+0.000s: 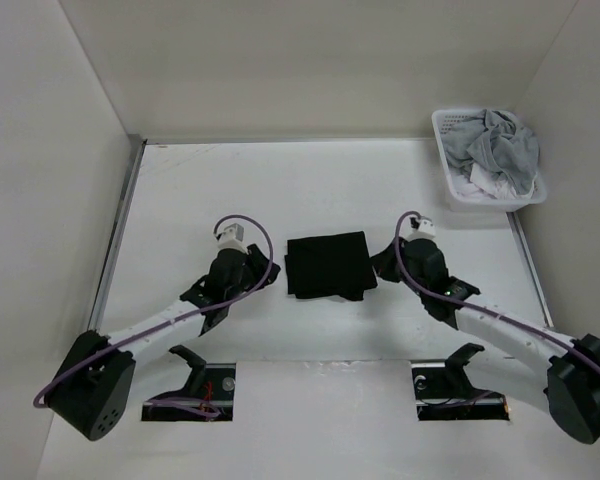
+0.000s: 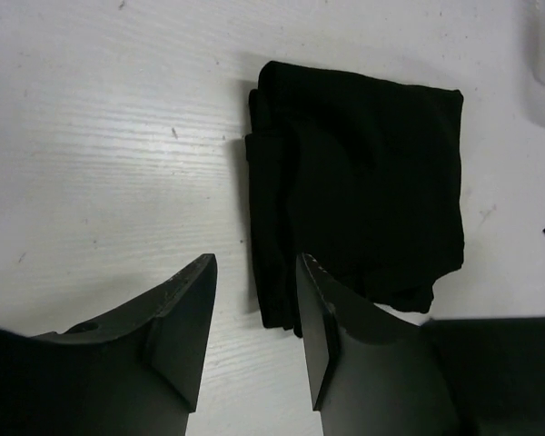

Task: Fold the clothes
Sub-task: Fold the tank top

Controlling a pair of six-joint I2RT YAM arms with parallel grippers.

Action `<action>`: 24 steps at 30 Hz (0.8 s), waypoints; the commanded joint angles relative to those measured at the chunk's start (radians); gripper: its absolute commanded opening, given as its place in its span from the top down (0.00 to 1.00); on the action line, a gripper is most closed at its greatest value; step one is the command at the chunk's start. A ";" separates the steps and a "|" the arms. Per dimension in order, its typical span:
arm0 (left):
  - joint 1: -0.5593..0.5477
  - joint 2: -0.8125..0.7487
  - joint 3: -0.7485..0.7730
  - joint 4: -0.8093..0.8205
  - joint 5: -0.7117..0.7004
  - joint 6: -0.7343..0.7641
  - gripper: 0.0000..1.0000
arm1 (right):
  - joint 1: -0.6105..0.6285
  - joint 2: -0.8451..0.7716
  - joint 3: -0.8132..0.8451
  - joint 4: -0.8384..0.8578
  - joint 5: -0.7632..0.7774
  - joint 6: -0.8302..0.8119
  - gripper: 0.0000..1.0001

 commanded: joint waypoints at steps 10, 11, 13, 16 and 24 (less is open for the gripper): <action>0.001 0.320 0.235 0.223 -0.023 0.014 0.65 | 0.330 0.357 0.264 0.105 -0.072 -0.037 0.83; 0.009 0.340 0.245 0.234 -0.018 0.011 0.65 | 0.346 0.391 0.290 0.104 -0.074 -0.045 0.83; 0.030 0.395 0.274 0.252 -0.004 0.000 0.65 | 0.373 0.461 0.352 0.100 -0.077 -0.058 0.78; 0.062 0.472 0.314 0.271 0.026 -0.008 0.65 | 0.389 0.553 0.415 0.100 -0.071 -0.080 0.70; 0.093 0.613 0.368 0.336 0.108 -0.040 0.65 | 0.398 0.687 0.493 0.044 -0.031 -0.094 0.65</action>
